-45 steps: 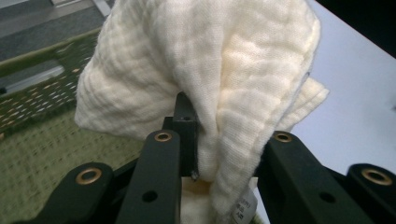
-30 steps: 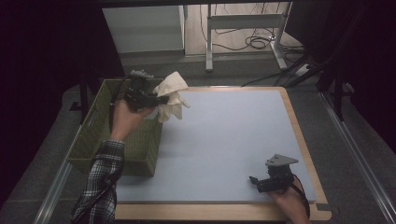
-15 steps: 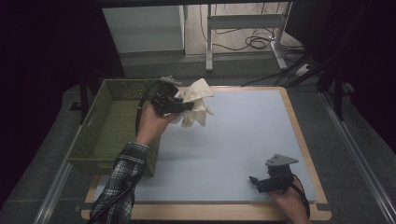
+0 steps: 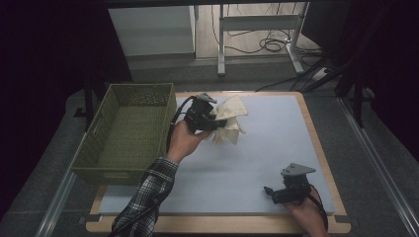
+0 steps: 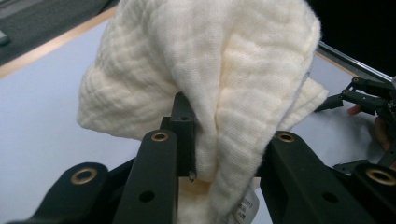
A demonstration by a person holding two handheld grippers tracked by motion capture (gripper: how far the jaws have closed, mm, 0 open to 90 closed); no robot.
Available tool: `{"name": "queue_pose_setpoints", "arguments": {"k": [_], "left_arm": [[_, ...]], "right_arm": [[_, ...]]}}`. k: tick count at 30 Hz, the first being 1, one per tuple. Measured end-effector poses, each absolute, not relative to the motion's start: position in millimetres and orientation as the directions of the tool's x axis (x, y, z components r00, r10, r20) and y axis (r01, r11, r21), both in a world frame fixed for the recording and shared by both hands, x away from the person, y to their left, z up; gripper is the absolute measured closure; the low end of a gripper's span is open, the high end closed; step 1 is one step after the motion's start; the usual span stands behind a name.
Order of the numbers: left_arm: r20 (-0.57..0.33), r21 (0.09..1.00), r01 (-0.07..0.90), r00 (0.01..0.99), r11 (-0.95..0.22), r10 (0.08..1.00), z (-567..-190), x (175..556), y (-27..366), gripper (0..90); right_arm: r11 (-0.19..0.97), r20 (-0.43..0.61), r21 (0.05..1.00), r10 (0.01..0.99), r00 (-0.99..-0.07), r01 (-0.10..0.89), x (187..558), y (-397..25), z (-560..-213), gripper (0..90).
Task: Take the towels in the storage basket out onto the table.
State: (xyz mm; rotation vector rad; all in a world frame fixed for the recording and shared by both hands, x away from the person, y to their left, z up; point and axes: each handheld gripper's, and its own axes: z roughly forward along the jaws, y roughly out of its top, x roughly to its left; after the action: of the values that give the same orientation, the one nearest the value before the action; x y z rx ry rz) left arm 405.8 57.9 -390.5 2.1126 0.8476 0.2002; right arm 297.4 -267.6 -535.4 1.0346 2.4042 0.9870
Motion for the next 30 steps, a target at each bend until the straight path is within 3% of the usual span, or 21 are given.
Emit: {"name": "queue_pose_setpoints", "arguments": {"k": [10,23,25,27,30], "left_arm": [[-0.123,0.716,0.49,0.789,-0.497,0.602,-432.3,405.4,16.3,72.5],[-0.137,0.684,0.522,0.777,-0.509,0.614,-482.7,415.1,-1.3,68.1],[-0.153,0.687,0.534,0.77,-0.494,0.62,-489.5,416.3,-0.9,62.1],[-0.174,0.69,0.541,0.769,-0.481,0.615,-492.5,416.7,1.5,48.1],[-0.215,0.69,0.56,0.764,-0.46,0.608,-490.8,414.6,7.4,34.8]], "right_arm": [[0.495,-0.04,0.713,0.735,-0.676,0.496,297.7,-267.8,-535.4,1.7],[0.494,-0.038,0.713,0.736,-0.676,0.498,297.7,-267.8,-535.4,1.8],[0.494,-0.038,0.713,0.736,-0.676,0.498,297.7,-267.8,-535.4,1.8],[0.494,-0.038,0.713,0.737,-0.675,0.498,297.7,-267.8,-535.4,1.8],[0.497,-0.04,0.711,0.735,-0.677,0.498,297.7,-267.9,-535.2,1.8]]}}
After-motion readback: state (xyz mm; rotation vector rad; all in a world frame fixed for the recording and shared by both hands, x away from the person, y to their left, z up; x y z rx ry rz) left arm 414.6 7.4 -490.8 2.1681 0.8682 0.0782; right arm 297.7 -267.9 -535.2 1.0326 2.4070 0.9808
